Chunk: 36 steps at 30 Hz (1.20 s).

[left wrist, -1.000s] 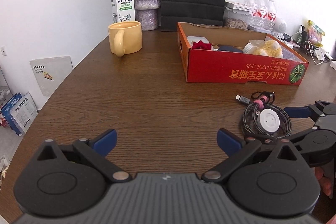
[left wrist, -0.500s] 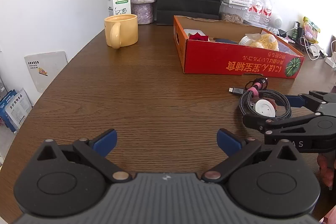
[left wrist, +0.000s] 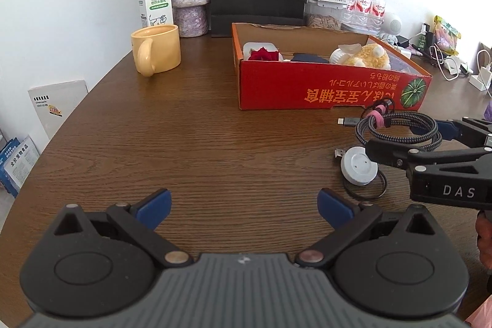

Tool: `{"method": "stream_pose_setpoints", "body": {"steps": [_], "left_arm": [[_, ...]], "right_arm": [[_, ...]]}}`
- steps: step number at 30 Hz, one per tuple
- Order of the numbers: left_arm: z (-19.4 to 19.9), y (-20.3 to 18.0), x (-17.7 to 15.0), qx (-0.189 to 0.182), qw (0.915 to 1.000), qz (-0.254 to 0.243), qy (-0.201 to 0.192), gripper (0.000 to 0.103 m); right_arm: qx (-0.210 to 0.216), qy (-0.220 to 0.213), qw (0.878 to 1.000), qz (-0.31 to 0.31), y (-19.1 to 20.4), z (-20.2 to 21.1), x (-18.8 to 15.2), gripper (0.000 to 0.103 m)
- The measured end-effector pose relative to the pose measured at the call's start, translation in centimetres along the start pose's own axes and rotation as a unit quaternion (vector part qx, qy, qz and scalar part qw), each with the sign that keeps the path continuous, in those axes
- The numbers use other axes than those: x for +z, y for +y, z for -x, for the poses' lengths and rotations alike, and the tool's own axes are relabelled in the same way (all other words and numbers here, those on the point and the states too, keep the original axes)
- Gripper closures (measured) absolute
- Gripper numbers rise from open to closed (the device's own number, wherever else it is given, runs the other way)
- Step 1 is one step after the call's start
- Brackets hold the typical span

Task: Organize objects
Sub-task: 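Grasp the braided cable with the right gripper while the left gripper grasps the orange plug, then carry the braided cable and orange plug into the box and open both grippers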

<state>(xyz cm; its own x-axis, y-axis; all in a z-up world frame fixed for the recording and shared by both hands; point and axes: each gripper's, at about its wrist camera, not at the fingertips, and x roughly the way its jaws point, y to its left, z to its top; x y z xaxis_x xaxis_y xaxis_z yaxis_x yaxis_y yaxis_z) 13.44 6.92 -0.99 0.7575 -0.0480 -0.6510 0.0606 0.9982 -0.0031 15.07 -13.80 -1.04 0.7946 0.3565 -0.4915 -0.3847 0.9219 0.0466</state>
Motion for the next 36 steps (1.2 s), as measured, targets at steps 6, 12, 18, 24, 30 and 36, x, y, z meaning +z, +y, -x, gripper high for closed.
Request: {"method": "stream_pose_setpoints", "body": {"steps": [6,12,18,24,30,36], "left_arm": [[-0.4,-3.2,0.9,-0.01,0.9997,-0.023,0.0,0.0],[-1.4,-7.5,2.3,-0.023,0.9981,-0.057,-0.008,0.0],[-3.5,-11.5,3.6,-0.024,0.9954,-0.093,-0.001,0.003],[-6.1,-13.8,4.4,-0.023,0.9923,-0.12,0.021,0.026],[-8.1,-14.5,4.9,-0.028,0.9913,-0.119,0.048,0.054],[-8.5,-14.4,5.1,-0.057,0.9898,-0.11,0.07,0.09]], "right_arm": [[-0.012,-0.024,0.999,-0.024,-3.2,1.6,-0.4,0.022],[-0.03,-0.04,0.998,-0.033,-6.7,3.0,-0.8,0.022],[-0.038,-0.054,0.997,-0.042,-9.8,4.1,-1.3,0.022],[-0.039,-0.065,0.996,-0.049,-12.1,4.6,-1.5,0.022],[-0.02,-0.073,0.995,-0.059,-12.8,4.1,-1.6,0.022],[-0.003,-0.076,0.995,-0.063,-13.0,3.9,-1.8,0.022]]}}
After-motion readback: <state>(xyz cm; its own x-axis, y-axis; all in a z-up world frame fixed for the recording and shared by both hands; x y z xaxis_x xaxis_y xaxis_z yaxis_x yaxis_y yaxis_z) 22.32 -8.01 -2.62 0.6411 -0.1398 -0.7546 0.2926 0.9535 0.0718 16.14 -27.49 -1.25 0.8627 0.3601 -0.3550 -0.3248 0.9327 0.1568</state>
